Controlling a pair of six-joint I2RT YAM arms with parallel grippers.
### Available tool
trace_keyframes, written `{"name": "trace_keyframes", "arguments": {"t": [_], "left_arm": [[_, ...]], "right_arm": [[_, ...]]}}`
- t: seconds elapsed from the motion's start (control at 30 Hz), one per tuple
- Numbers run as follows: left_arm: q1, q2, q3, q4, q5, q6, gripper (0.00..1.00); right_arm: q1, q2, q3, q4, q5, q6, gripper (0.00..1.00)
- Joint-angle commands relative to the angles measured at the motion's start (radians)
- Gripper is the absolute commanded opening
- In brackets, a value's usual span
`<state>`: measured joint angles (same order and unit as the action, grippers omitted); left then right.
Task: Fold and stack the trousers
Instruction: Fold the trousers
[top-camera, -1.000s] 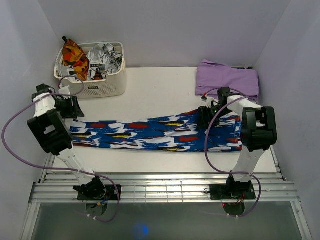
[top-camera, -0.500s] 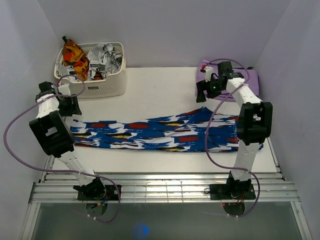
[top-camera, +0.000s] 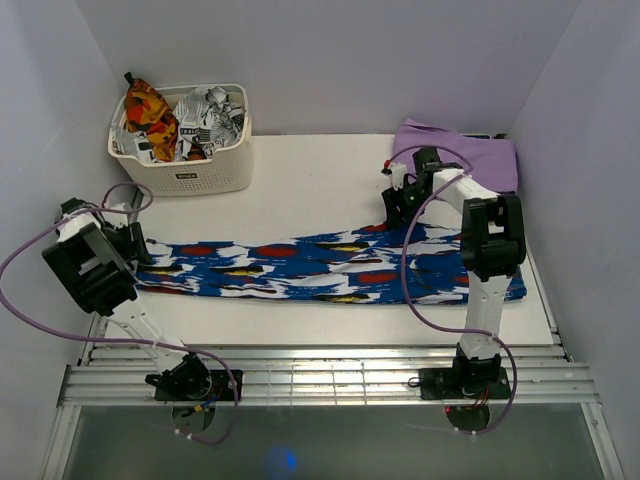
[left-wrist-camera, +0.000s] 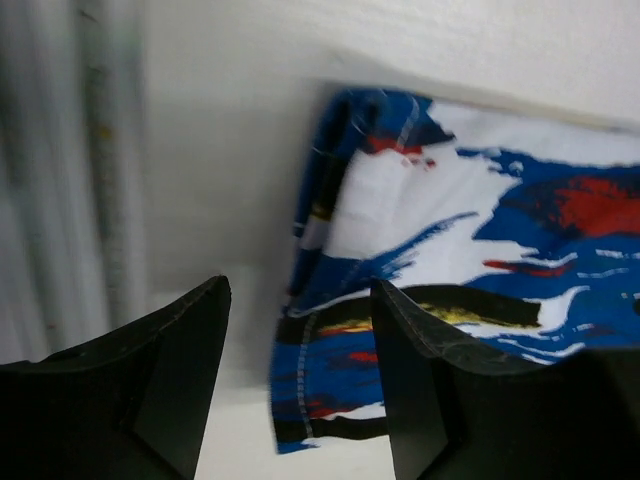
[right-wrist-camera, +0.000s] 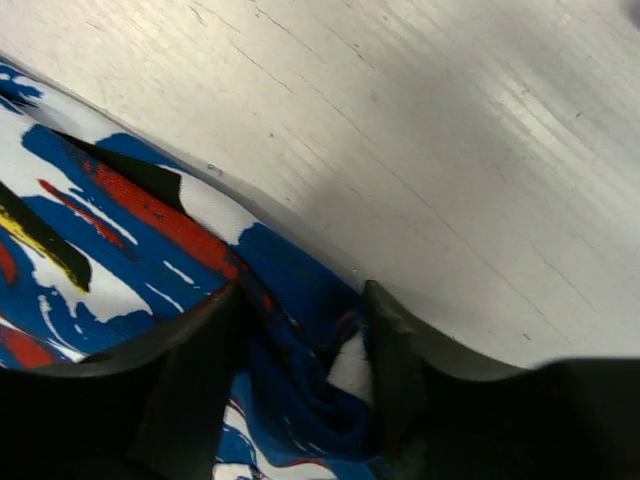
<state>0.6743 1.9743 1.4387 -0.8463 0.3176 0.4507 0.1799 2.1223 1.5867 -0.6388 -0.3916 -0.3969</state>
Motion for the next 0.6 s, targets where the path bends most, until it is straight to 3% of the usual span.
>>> {"name": "trace_keyframes", "arguments": {"t": [0.0, 0.13, 0.27, 0.3, 0.4, 0.47, 0.53, 0.57], "left_arm": [[-0.015, -0.006, -0.095, -0.048, 0.109, 0.031, 0.68], [-0.015, -0.023, -0.182, -0.014, 0.153, 0.019, 0.63], [-0.015, -0.017, -0.21, 0.025, 0.129, -0.027, 0.37], [-0.013, -0.028, -0.205, 0.036, 0.109, -0.036, 0.21], [-0.001, -0.067, -0.138, 0.091, 0.002, -0.058, 0.0], [0.011, -0.08, -0.057, 0.101, -0.067, -0.055, 0.0], [0.013, -0.091, -0.012, 0.096, -0.097, -0.035, 0.0], [0.013, -0.092, 0.005, 0.095, -0.112, -0.029, 0.0]], "right_arm": [[0.004, 0.021, -0.04, -0.024, 0.034, -0.006, 0.51], [0.004, 0.018, -0.045, -0.019, 0.066, -0.01, 0.37], [0.004, 0.016, -0.042, -0.019, 0.089, -0.003, 0.17], [0.004, 0.016, -0.041, -0.016, 0.102, -0.002, 0.08], [0.003, 0.002, -0.047, -0.01, 0.134, -0.005, 0.08], [0.003, -0.013, -0.057, 0.001, 0.142, -0.005, 0.08], [0.003, -0.021, -0.053, -0.007, 0.129, 0.003, 0.27], [0.003, -0.027, -0.036, -0.031, 0.12, 0.006, 0.57]]}}
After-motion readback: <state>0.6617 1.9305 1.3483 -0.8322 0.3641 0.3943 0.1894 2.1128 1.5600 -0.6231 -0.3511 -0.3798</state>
